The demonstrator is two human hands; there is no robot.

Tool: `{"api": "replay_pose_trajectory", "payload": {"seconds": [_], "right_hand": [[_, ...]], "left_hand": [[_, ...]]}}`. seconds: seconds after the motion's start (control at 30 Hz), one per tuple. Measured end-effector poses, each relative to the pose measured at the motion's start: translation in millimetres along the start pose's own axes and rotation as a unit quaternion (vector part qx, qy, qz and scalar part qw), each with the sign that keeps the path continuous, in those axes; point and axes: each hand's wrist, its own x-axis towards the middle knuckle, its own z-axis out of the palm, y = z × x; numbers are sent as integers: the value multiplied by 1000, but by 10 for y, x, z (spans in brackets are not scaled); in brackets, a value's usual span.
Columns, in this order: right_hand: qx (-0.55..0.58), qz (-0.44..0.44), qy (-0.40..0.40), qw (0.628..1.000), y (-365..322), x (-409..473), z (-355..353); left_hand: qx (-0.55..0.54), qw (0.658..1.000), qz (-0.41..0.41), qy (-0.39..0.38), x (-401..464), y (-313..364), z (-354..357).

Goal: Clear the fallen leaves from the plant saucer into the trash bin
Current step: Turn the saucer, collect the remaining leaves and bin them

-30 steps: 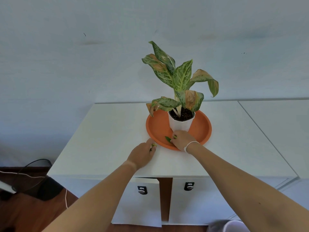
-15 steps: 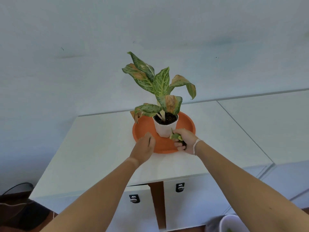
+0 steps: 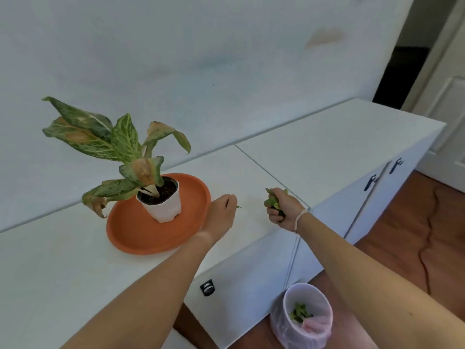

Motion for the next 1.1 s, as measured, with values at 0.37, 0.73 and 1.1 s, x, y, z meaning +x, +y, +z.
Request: {"api": "replay_pose_trajectory", "payload": {"seconds": [0.37,0.73,1.1], "right_hand": [[103,-8,80,991,55,-248,-1411],[83,86,222,968,911,69,-2639],[42,240,288,926,2419,1063,-3471]], "left_hand": [[-109,977,-78,-168,169,382,1404],[-33,941,-214,-262,125,-250,2634],[-45,873,-433,-221,315,-1722,3717]]}}
